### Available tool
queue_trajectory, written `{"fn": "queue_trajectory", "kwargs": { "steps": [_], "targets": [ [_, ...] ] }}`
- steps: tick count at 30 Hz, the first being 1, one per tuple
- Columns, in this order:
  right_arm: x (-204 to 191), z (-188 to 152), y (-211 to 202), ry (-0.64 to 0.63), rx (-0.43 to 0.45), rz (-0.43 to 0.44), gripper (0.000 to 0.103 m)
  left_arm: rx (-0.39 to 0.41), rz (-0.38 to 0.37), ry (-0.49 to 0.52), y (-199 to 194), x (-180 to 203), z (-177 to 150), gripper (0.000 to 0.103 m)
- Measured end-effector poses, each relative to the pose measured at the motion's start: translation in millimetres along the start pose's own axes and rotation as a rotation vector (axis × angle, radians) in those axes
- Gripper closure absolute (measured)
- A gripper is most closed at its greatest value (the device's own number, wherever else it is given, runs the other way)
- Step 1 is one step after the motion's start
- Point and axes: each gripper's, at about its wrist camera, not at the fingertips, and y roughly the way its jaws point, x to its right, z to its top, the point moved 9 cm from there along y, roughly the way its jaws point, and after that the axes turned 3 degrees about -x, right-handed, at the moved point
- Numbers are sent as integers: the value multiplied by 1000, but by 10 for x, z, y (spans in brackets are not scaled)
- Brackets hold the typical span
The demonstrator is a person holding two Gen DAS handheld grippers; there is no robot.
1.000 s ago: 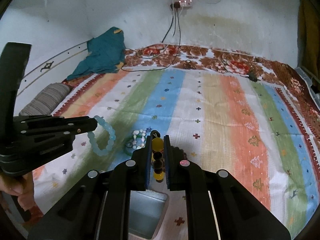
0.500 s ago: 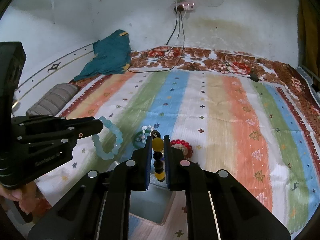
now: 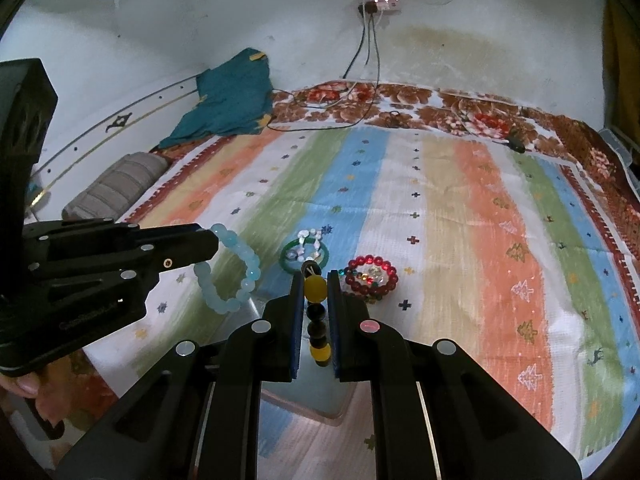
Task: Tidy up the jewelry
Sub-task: 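Carry both bracelets over the silver tin and open both grippers to drop them, then withdraw both open grippers from the tin toward the remaining bracelets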
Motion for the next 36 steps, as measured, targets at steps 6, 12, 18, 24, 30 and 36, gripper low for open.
{"fn": "queue_trajectory", "kwargs": {
  "steps": [6, 12, 18, 24, 30, 36],
  "targets": [
    [-26, -82, -19, 5, -17, 13, 91, -22, -13, -7, 13, 23, -86, 92],
    [53, -133, 9, 37, -46, -3, 87, -29, -5, -48, 6, -59, -110, 84],
    [281, -95, 27, 96, -53, -31, 62, -23, 41, -111, 8, -287, -66, 71],
    [412, -88, 116, 116, -73, -54, 56, -33, 52, -133, 46, -353, -49, 57],
    [476, -75, 183, 126, -85, -63, 42, -51, 55, -188, 124, -458, -32, 52],
    [507, -52, 229, 120, -93, -72, 39, -79, 69, -182, 232, -494, -22, 50]
  ]
}}
